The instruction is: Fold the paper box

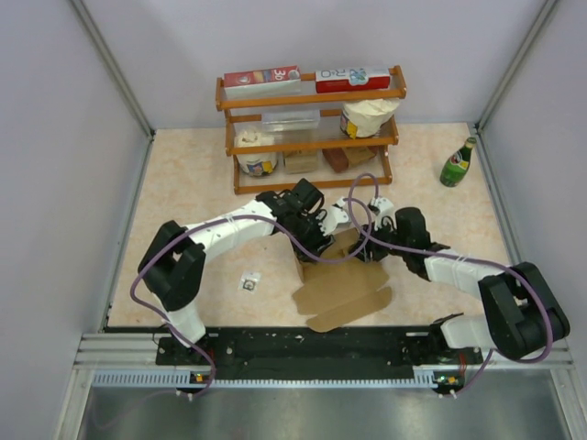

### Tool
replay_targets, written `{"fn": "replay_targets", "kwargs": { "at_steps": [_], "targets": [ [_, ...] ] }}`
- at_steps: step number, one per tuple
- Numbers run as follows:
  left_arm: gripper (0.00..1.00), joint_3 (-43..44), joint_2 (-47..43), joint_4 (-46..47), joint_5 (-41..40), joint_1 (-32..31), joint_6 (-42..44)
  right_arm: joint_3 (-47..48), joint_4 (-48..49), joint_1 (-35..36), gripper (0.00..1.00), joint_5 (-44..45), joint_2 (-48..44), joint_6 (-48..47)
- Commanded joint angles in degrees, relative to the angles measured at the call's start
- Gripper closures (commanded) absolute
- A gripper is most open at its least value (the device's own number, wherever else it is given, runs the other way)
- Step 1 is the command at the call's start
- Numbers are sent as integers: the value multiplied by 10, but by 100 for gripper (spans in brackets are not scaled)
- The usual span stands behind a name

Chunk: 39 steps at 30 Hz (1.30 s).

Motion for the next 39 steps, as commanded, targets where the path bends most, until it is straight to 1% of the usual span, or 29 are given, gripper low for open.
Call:
{"fn": "replay_targets", "kwargs": {
  "at_steps": [1,4,8,12,15,16,19,20,28,32,39],
  "targets": [
    [52,19,15,-19,90,-16,30,-11,129,10,55,0,-12,2],
    [51,20,17,-22,91,-15,31,-25,157,13,59,7,-10,4],
    [51,20,19,-23,90,-15,30,-29,170,18,66,28,-7,4],
    [48,18,17,-20,97,-15,24,-27,174,28,71,50,-6,-2],
    [42,16,15,-18,105,-16,20,-27,183,32,74,66,-6,-1],
    [39,14,13,-16,107,-15,17,-29,188,34,75,74,-6,-1],
    [34,7,9,-9,112,-16,11,-30,197,36,79,90,-5,4],
    [32,5,7,-6,113,-16,9,-28,199,35,80,93,-3,4],
    [23,-11,3,13,125,-17,-5,-26,212,47,90,113,14,-2],
    [17,-14,3,20,128,-17,-11,-28,223,55,99,128,24,-6],
    [6,-14,3,35,122,-17,-23,-30,228,70,100,169,32,-13]
  ]
}}
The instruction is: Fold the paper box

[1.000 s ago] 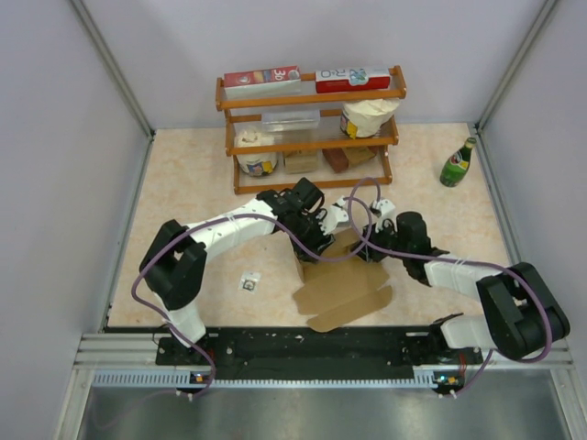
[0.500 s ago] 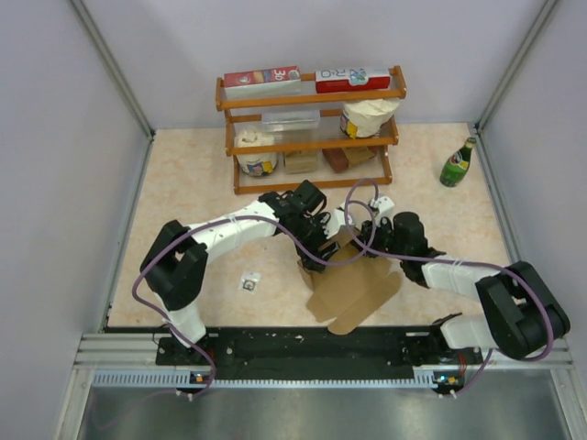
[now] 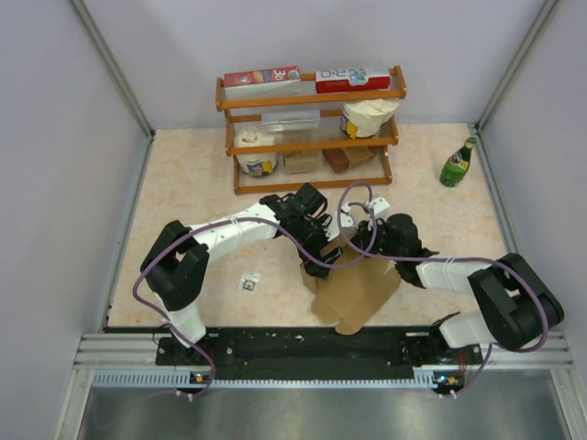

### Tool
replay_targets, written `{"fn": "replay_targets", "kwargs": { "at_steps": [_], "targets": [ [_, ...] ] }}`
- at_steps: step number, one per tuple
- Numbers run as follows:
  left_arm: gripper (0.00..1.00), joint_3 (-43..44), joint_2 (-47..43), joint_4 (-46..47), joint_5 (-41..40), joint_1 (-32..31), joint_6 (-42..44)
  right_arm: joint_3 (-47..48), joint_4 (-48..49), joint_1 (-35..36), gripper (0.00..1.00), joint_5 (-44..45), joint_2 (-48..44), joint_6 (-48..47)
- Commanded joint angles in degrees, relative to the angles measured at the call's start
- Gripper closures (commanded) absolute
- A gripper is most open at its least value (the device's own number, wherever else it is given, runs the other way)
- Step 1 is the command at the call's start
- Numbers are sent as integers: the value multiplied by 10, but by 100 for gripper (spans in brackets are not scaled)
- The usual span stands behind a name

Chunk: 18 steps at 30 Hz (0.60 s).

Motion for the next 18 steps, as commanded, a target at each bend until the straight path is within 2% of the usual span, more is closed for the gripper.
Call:
{"fn": "replay_targets", "kwargs": {
  "at_steps": [1,7,9,12,14,18],
  "targets": [
    [5,-7,-4,21,24,-6,-9,7,61,15,100,33,-1,-1],
    [1,-6,-5,27,18,-6,-16,5,62,17,100,30,-5,0],
    [1,-7,-6,29,13,-5,-18,4,61,16,89,25,-8,3],
    [1,-7,-7,31,4,-3,-20,2,56,16,80,16,-14,2],
    [1,-9,-9,32,-1,-1,-21,3,46,16,70,9,-21,0],
    [1,-11,-11,39,-5,6,-25,0,20,16,60,7,-40,-2]
  ]
}}
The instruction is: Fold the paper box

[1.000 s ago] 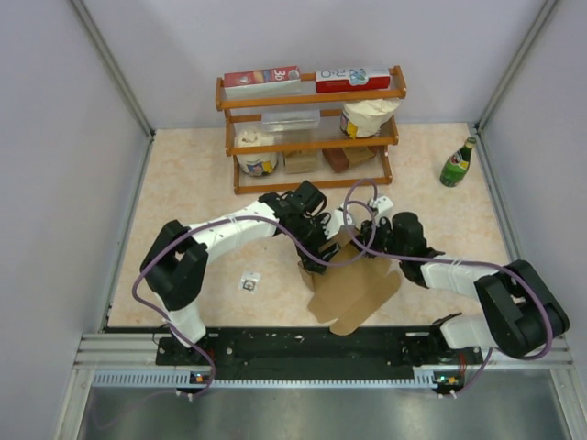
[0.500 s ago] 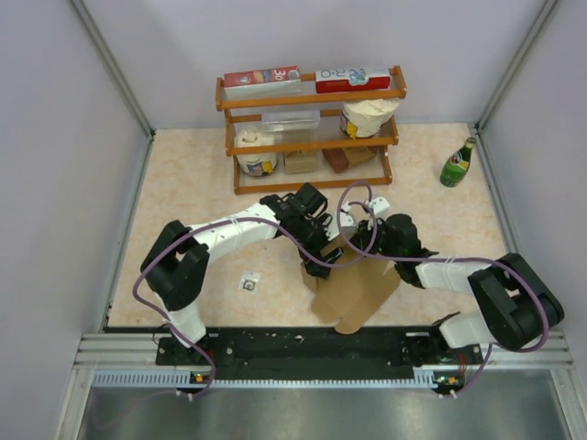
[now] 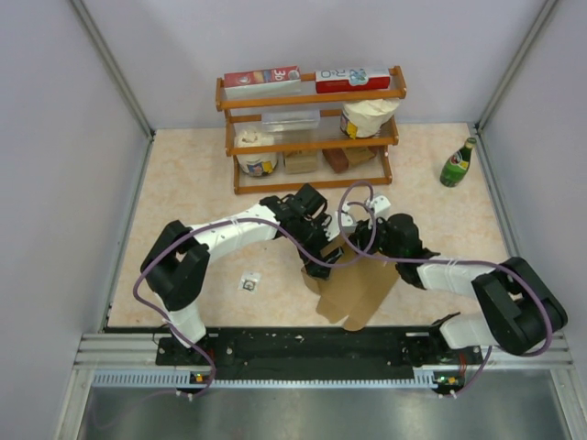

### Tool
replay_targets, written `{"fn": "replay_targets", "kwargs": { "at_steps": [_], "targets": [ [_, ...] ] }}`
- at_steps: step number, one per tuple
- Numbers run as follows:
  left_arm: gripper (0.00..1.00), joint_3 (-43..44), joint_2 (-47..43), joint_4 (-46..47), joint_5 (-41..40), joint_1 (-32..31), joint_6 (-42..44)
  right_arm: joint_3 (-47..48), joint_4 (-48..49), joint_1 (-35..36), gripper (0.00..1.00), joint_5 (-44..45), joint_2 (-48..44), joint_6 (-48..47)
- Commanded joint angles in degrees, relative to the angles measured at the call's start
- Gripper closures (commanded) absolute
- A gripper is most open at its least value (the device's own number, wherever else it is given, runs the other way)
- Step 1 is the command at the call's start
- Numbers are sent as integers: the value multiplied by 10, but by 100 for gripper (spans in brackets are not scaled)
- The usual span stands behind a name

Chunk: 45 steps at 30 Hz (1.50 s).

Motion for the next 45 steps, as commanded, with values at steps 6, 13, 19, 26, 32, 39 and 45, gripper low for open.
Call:
{"fn": "replay_targets", "kwargs": {
  "at_steps": [6,13,19,26,32,39,45],
  "targets": [
    [1,-4,-17,30,2,12,-10,4,-63,8,50,-16,-67,4],
    [1,-2,-20,35,9,15,-13,20,-173,8,47,-17,-111,22],
    [1,4,-26,34,16,15,-17,21,-251,8,45,6,-186,48],
    [1,0,-42,39,31,16,-26,21,-312,8,44,22,-271,91],
    [1,-3,-62,47,60,16,-37,27,-343,8,43,34,-323,116],
    [1,-6,-98,50,33,18,-52,58,-330,8,44,-16,-324,130],
    [1,-18,-127,65,20,36,-69,74,-283,8,63,-132,-316,115]
  ]
}}
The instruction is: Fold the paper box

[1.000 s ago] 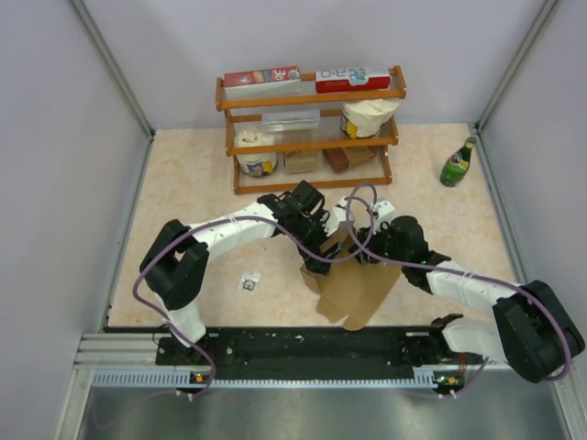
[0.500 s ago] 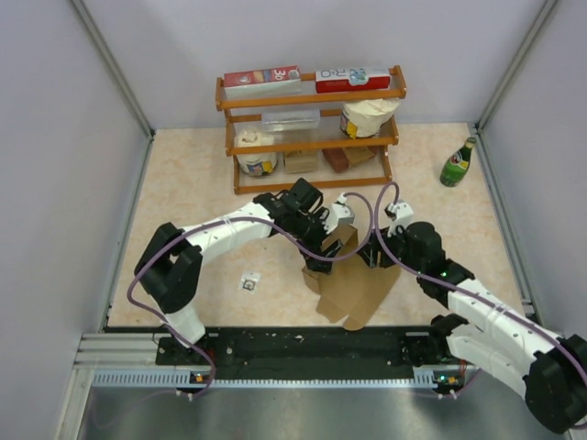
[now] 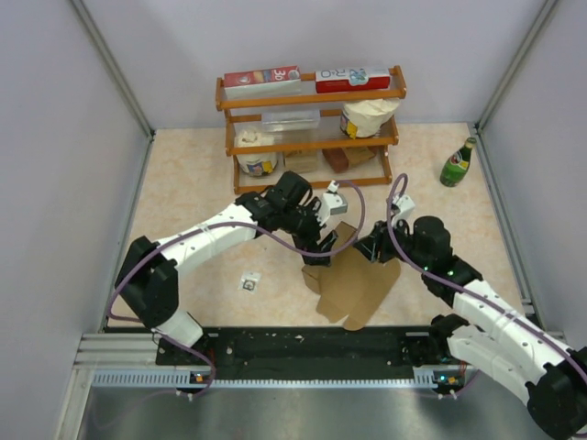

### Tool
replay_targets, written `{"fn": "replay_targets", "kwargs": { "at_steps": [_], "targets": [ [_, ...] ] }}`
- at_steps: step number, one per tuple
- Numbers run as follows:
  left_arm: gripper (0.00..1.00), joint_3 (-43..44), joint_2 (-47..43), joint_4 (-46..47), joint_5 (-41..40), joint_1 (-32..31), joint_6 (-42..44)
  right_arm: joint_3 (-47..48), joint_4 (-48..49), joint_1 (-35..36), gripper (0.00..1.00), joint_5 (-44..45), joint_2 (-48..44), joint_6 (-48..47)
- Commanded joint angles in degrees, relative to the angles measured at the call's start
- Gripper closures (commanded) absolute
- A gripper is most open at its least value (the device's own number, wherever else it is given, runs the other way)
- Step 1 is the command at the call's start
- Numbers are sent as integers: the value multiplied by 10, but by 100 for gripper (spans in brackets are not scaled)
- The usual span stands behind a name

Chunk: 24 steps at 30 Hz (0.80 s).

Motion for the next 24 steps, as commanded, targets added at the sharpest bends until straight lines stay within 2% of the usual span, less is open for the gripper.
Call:
{"fn": "replay_targets", "kwargs": {
  "at_steps": [1,4,6,11,13,15,17,20,24],
  "targets": [
    [1,-11,-40,35,-10,15,-18,34,66,5,69,-104,7,-3],
    [1,-24,-44,43,-18,23,-29,41,96,5,90,-140,35,-3],
    [9,-35,-52,53,-24,30,-44,50,105,5,100,-157,59,-1],
    [40,-62,-78,73,-42,55,-72,69,138,12,100,-207,110,7],
    [56,-81,-94,84,-50,68,-85,82,133,22,100,-233,131,2],
    [77,-96,-107,98,-56,81,-95,87,127,40,100,-243,144,-7],
    [90,-108,-117,106,-59,92,-103,88,124,52,100,-244,157,-10],
    [100,-116,-122,107,-58,99,-103,88,123,64,100,-248,181,-10],
    [100,-116,-120,105,-54,101,-102,91,125,84,100,-256,213,-18]
  ]
}}
